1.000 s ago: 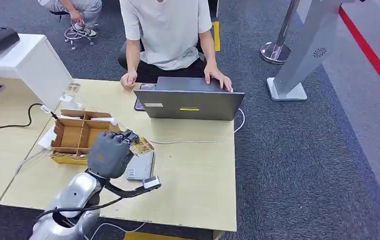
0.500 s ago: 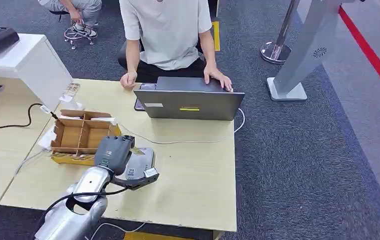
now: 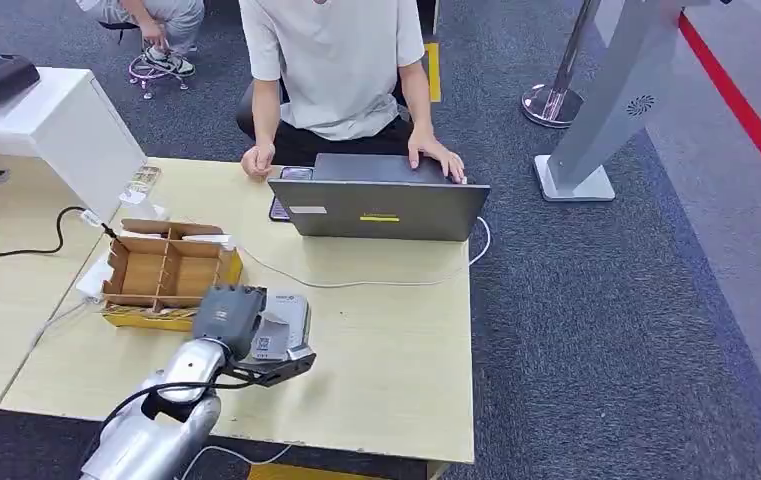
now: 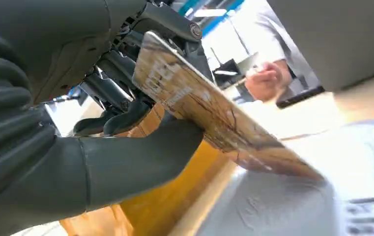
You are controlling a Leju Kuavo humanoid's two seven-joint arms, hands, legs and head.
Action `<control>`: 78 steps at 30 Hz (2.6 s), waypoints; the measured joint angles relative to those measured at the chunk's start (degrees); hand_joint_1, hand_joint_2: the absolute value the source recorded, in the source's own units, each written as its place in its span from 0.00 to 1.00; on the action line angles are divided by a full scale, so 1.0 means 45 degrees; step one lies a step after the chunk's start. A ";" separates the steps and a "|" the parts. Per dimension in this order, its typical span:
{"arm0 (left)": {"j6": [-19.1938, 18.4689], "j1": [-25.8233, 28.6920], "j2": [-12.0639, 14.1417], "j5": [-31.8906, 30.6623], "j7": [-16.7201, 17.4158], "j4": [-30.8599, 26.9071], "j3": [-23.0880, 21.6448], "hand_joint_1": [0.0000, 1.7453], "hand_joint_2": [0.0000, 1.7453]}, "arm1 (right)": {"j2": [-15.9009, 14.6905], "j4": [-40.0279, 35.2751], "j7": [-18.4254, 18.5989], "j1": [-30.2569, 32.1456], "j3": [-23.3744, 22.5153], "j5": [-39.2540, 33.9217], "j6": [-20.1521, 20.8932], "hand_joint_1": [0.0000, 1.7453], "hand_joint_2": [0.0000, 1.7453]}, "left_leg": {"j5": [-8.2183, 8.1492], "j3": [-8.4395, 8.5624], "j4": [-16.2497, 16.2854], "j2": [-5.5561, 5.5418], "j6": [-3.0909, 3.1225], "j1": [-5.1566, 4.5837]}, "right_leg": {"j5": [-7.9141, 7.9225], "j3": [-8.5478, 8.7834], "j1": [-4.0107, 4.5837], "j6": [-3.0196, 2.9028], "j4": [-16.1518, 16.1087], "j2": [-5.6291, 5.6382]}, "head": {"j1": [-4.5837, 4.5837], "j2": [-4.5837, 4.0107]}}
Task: Pass the card to the sensor for recognition and then transmit it.
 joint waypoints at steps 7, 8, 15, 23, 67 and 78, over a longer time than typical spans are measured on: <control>0.0048 -0.0044 -0.0092 0.0219 -0.0253 0.0151 0.0078 1.00 1.00 | 0.0000 0.0000 0.0000 0.0001 -0.0078 0.0063 -0.0019 0.00 1.00 | 0.0000 0.0002 0.0000 -0.0002 0.0000 0.0000 | 0.0000 0.0003 0.0000 0.0000 0.0000 -0.0002 | 0.0000 0.0000; 0.0048 -0.0044 -0.0102 0.0219 -0.0253 0.0156 0.0078 1.00 1.00 | 0.0000 0.0000 0.0000 0.0001 -0.0078 0.0063 -0.0019 0.00 1.00 | 0.0000 0.0003 0.0000 -0.0002 0.0000 0.0000 | 0.0000 0.0004 0.0000 0.0000 0.0000 -0.0002 | 0.0000 0.0000; 0.0462 -0.0047 -0.0121 0.0268 -0.0418 0.0190 0.0092 1.00 1.00 | 0.0000 0.0000 -0.0049 0.0002 -0.0092 0.0083 -0.0015 0.00 1.00 | 0.0004 0.0005 0.0000 -0.0002 0.0002 0.0000 | 0.0001 0.0007 0.0000 0.0000 0.0002 -0.0004 | 0.0005 0.0000; 0.6764 0.0474 0.0098 0.0050 -0.2530 -0.1532 0.0737 1.00 1.00 | 0.0015 0.0005 0.0078 0.0000 -0.0126 0.0515 -0.0078 0.00 1.00 | 0.0002 -0.0006 -0.0001 -0.0009 0.0002 0.0000 | -0.0001 0.0005 0.0000 0.0000 0.0005 -0.0005 | 0.0004 0.0000; 0.5959 -0.3210 0.1856 0.1006 -0.2647 -0.0126 0.4308 0.00 1.00 | 0.0039 0.0005 0.0189 -0.0079 -0.0068 0.0986 0.0398 0.00 1.00 | 0.0057 -0.0011 -0.0002 -0.0008 -0.0050 0.0050 | 0.0040 -0.0015 0.0045 -0.0042 0.0014 -0.0005 | -0.0005 0.0000; 0.3345 0.4394 0.1743 0.0948 -0.2137 -0.6985 0.1598 0.00 1.00 | 0.0189 -0.0005 -0.0170 0.0019 -0.1482 -0.0345 -0.0117 0.00 1.00 | -0.0003 -0.0024 -0.0008 0.0048 -0.0039 0.0049 | 0.0000 -0.0042 0.0045 -0.0033 -0.0001 0.0041 | 0.0000 0.0000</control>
